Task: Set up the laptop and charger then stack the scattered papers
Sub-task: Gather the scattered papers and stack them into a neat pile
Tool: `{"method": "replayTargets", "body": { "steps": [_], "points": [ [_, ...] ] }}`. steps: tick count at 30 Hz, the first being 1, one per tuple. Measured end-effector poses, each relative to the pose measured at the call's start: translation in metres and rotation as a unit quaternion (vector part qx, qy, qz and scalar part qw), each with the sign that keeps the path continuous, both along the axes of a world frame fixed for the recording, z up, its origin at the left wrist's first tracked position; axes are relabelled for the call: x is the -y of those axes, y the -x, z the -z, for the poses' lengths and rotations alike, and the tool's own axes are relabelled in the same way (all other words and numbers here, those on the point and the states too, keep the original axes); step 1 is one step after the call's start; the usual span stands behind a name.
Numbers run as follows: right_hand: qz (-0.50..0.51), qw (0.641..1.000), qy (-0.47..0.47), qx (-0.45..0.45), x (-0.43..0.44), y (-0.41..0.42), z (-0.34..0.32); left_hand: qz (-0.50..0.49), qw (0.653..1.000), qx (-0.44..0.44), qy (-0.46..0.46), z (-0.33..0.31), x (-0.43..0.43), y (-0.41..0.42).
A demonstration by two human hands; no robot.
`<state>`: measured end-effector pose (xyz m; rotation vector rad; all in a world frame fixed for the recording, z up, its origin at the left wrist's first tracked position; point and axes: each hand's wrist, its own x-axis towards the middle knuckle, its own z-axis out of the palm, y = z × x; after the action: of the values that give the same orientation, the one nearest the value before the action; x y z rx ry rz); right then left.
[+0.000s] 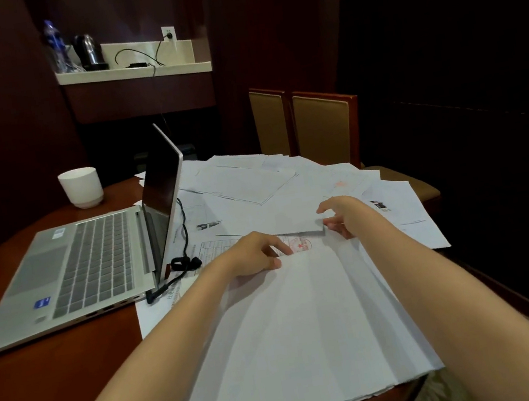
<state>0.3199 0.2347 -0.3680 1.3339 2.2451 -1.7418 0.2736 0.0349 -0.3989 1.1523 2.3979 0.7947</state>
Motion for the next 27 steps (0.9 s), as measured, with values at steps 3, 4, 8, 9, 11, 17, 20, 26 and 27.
{"method": "replayTargets", "body": {
  "steps": [3,4,8,9,11,17,20,26,27],
  "points": [
    [-0.035,0.998,-0.047,0.030,0.012,0.009,0.000,-0.007,1.000,0.003,-0.014,0.003,0.001,0.000],
    [-0.043,0.997,-0.062,0.026,0.015,0.011,0.002,-0.008,1.000,0.005,-0.017,0.004,0.001,0.000],
    [-0.034,0.996,-0.086,-0.013,0.022,0.022,0.010,-0.016,0.999,0.005,-0.033,0.005,0.000,-0.003],
    [-0.033,0.995,-0.094,-0.013,0.022,0.023,0.010,-0.018,0.999,0.004,-0.039,0.005,0.000,-0.003],
    [-0.029,0.997,-0.071,-0.011,0.017,0.024,0.011,-0.022,0.999,0.004,-0.047,0.006,0.000,-0.004],
    [-0.032,0.992,0.079,-0.089,-0.003,-0.012,0.005,-0.050,0.997,-0.005,-0.063,0.005,-0.004,-0.007],
    [-0.057,0.983,0.094,-0.150,-0.006,-0.034,0.003,-0.140,0.977,-0.113,-0.118,0.001,-0.007,-0.016],
    [-0.107,0.962,0.099,-0.230,0.001,-0.053,-0.008,-0.118,0.922,-0.361,-0.071,-0.017,-0.025,-0.033],
    [-0.118,0.956,0.106,-0.246,0.003,-0.054,-0.010,-0.115,0.932,-0.336,-0.076,-0.019,-0.028,-0.033]
  ]
}}
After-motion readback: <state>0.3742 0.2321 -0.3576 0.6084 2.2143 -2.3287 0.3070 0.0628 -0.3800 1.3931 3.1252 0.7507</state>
